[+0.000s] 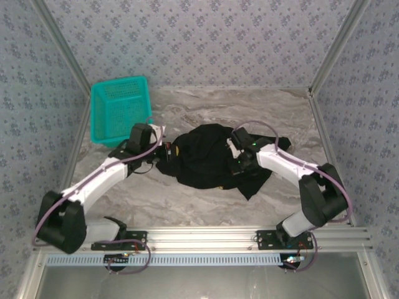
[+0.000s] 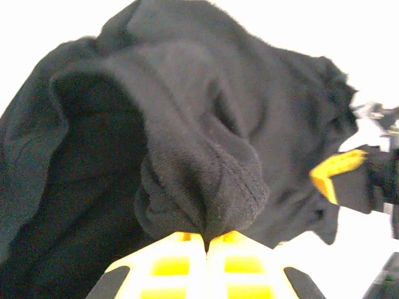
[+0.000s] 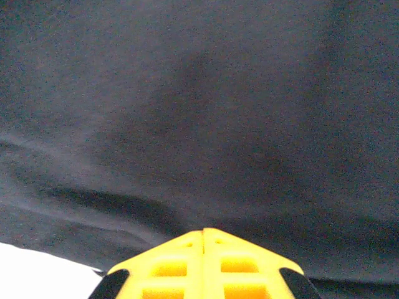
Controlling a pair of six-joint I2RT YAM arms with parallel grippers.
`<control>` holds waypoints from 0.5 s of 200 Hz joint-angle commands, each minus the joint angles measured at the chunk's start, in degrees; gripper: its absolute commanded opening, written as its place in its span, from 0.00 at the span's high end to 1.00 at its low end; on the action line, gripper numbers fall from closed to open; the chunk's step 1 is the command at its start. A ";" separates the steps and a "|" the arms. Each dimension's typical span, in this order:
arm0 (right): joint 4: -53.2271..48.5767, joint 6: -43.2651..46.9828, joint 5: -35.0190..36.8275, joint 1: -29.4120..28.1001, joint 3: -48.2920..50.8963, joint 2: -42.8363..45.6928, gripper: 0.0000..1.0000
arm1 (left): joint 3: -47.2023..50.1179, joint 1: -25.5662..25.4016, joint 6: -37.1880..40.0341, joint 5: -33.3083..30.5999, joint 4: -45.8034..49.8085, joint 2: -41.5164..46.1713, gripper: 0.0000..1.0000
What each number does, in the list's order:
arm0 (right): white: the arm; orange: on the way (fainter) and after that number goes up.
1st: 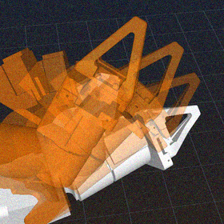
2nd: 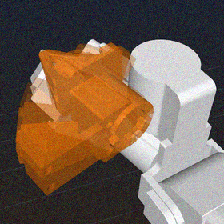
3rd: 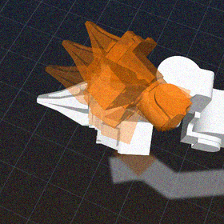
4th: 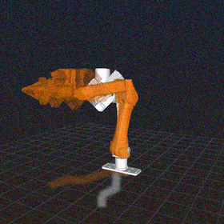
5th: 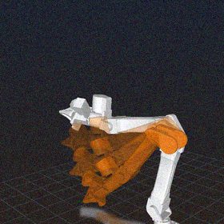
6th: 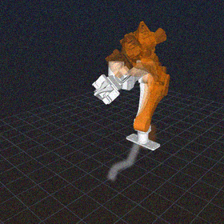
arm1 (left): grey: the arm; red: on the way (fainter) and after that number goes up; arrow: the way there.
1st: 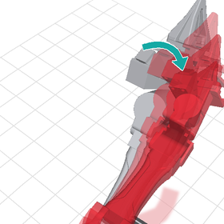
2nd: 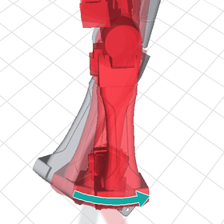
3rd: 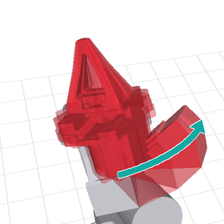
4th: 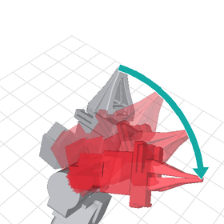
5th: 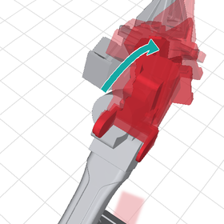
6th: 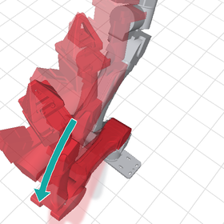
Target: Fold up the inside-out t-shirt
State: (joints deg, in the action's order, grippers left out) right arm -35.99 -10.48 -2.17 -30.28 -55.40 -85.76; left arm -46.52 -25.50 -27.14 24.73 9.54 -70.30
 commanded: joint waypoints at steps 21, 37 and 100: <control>9.60 -1.83 -12.64 -7.63 4.58 7.04 0.70 | -1.21 1.23 -3.44 2.84 1.05 7.11 1.00; 15.59 -5.84 -13.76 -12.64 6.11 6.44 0.56 | -1.53 1.41 -3.10 2.18 2.00 6.74 1.00; 26.74 -10.61 -3.87 -17.45 7.35 -1.16 0.43 | -1.75 1.51 -2.96 2.29 2.37 6.67 1.00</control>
State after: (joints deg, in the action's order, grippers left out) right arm -14.92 -18.92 -9.67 -47.35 -48.25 -83.90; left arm -46.70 -24.36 -29.93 26.37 11.75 -64.27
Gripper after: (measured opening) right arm 0.564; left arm 0.040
